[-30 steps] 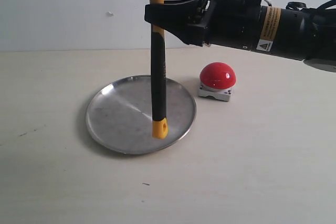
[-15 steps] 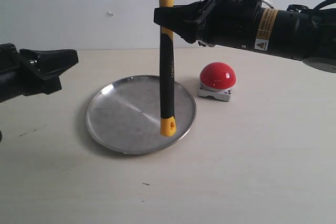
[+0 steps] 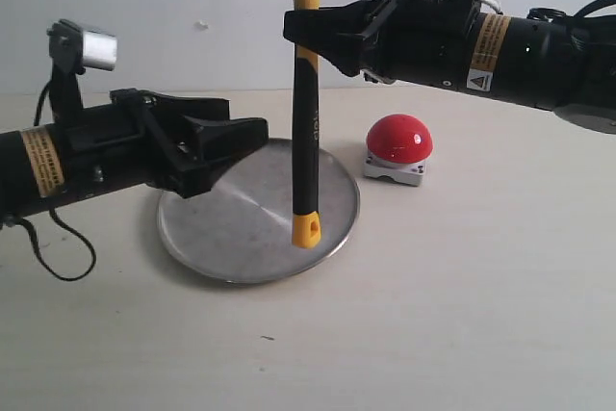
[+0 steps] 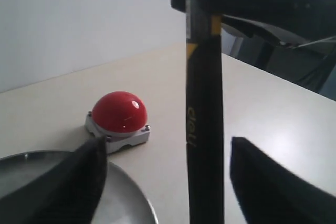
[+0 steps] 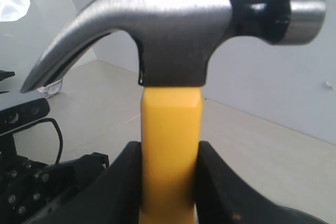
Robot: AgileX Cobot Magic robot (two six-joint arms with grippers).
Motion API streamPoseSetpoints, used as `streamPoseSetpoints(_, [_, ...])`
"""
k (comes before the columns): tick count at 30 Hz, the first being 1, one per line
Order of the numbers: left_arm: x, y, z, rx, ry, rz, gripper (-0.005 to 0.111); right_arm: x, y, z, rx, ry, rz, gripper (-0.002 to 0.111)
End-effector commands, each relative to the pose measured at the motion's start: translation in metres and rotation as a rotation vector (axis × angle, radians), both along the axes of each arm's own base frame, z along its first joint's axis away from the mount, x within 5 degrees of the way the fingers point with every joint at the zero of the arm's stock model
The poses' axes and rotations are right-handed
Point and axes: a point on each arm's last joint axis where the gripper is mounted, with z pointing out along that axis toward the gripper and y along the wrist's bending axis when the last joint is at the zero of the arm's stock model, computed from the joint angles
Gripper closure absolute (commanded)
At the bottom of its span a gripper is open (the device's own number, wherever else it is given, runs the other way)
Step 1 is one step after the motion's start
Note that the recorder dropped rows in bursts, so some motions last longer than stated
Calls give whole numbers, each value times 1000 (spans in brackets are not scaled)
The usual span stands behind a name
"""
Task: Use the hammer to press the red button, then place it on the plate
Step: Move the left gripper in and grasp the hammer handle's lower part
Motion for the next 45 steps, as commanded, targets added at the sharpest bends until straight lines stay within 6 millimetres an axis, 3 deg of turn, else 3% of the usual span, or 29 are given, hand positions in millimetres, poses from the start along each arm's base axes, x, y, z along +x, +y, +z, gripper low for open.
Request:
streamPoseSetpoints(1, [4,-14,-6,-5,16,-34,23,1,-1,15,79,-36,-2,108])
streamPoseSetpoints(8, [6,-18,-6,-58,75,-35,13,2,-1,14,79,-31,-15,108])
streamPoseSetpoints(15, [7,-18,-6,-61,85,-30,13,5,-1,10,86,-13,-27,108])
streamPoseSetpoints(21, [19,-26,0,-56,57,-67,13,5,-1,9,87,-11,-28,108])
streamPoseSetpoints(30, [19,-63,-16,36,68,-128,13,6,-2,10,97,-8,-36,108])
streamPoseSetpoints(36, [18,-77,-25,76,87,-142,14,6,-2,10,99,-7,-38,108])
streamPoseSetpoints(45, [24,-80,-40,84,84,-84,14,6,-2,10,99,-7,-38,108])
